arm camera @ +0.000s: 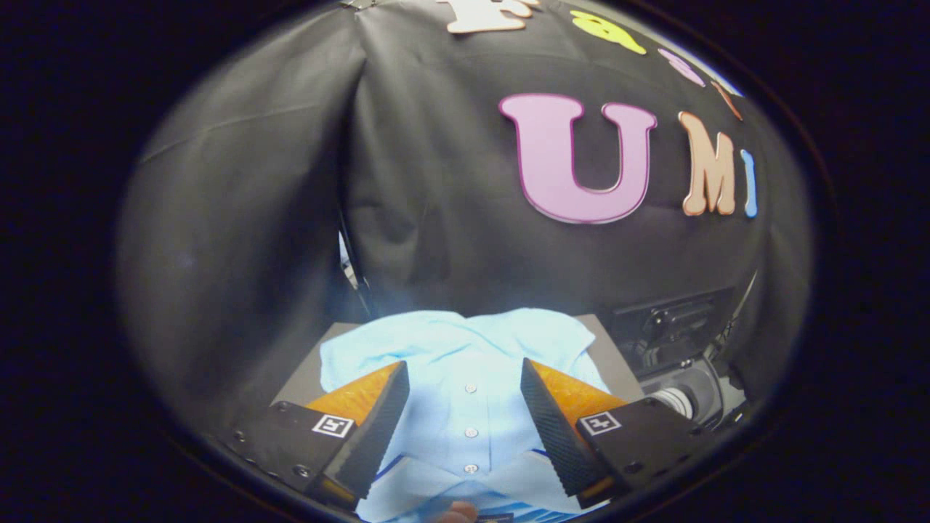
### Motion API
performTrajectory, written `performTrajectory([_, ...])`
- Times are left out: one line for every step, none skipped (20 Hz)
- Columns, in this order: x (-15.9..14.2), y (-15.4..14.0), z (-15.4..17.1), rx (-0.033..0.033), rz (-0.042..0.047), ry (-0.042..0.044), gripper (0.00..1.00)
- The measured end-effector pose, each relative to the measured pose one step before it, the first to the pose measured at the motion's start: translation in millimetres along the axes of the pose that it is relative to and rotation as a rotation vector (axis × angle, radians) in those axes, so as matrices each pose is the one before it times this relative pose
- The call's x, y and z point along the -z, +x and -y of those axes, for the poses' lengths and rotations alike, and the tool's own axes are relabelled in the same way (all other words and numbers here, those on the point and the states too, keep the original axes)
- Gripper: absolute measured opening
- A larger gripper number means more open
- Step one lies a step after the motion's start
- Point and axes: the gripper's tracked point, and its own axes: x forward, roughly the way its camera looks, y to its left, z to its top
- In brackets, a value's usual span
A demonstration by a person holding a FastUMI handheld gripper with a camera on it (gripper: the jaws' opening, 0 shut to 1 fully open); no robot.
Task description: Put the clothes into the washing machine and then close the washing machine lid.
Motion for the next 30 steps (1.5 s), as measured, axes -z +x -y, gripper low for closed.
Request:
performTrajectory([14.92,10.32,4.67,0.03022,-0.06379,-0.00825,0.97])
performTrajectory([17.84,7.73,0.20,0.01569,-0.06784,-0.01260,0.97])
performTrajectory([6.06,3.77,-1.16,0.00190,-0.03841,0.01035,0.97])
performTrajectory([-7.71,6.91,-2.59,0.01366,0.03805,0.01401,0.97])
performTrajectory([2.94,-2.66,2.42,0.00556,-0.01367,0.00980,0.97])
performTrajectory([-1.37,-3.02,0.75,0.00187,0.00881,0.01068,0.97])
performTrajectory([-0.48,-0.34,0.03,-0.00281,-0.00169,0.00207,0.97])
performTrajectory([1.10,0.21,-0.44,-0.00153,-0.00258,0.00354,0.97])
performTrajectory([-0.59,1.18,2.32,0.00173,-0.00196,0.00343,0.97])
performTrajectory([-0.47,-1.40,0.79,0.00533,-0.00180,0.01627,0.97])
performTrajectory([-1.74,1.79,0.05,0.01119,0.00068,0.00887,0.96])
performTrajectory([2.98,1.47,1.03,0.00637,-0.00021,-0.00843,0.95])
performTrajectory([-0.47,1.51,0.00,0.00898,0.00037,-0.01369,0.95])
performTrajectory([-1.10,2.99,-0.45,0.00560,0.00111,-0.02381,0.95])
performTrajectory([-0.92,0.62,0.41,0.00341,0.00090,-0.02254,0.94])
performTrajectory([1.19,0.85,0.31,0.00356,-0.00561,-0.00349,0.92])
performTrajectory([0.42,0.28,-0.77,-0.00137,-0.00158,0.00152,0.92])
performTrajectory([-0.69,2.71,-0.15,0.00111,0.00230,0.00224,0.89])
performTrajectory([0.02,-3.59,0.24,0.00116,0.00018,-0.00591,0.86])
performTrajectory([2.26,3.03,0.62,0.00320,-0.00502,-0.00758,0.83])
performTrajectory([0.08,1.26,0.15,0.00465,0.00103,-0.00553,0.83])
performTrajectory([1.93,-3.96,-0.37,0.00625,-0.00081,-0.00374,0.83])
performTrajectory([-0.70,-4.00,1.76,0.00817,0.00310,0.00123,0.83])
performTrajectory([1.23,0.38,2.05,0.00656,0.00324,0.01015,0.83])
performTrajectory([-1.21,0.51,-0.06,-0.00329,0.00517,0.00233,0.83])
performTrajectory([-0.62,0.08,-1.24,-0.02069,0.00245,0.00527,0.82])
performTrajectory([0.39,1.10,-2.87,-0.03284,0.00190,0.00669,0.82])
performTrajectory([0.93,-1.08,0.10,-0.01348,-0.00177,0.02040,0.82])
performTrajectory([-1.59,-1.32,-0.47,-0.00737,0.00051,0.00832,0.84])
performTrajectory([1.27,-1.08,1.27,0.00374,0.00011,-0.00371,0.84])
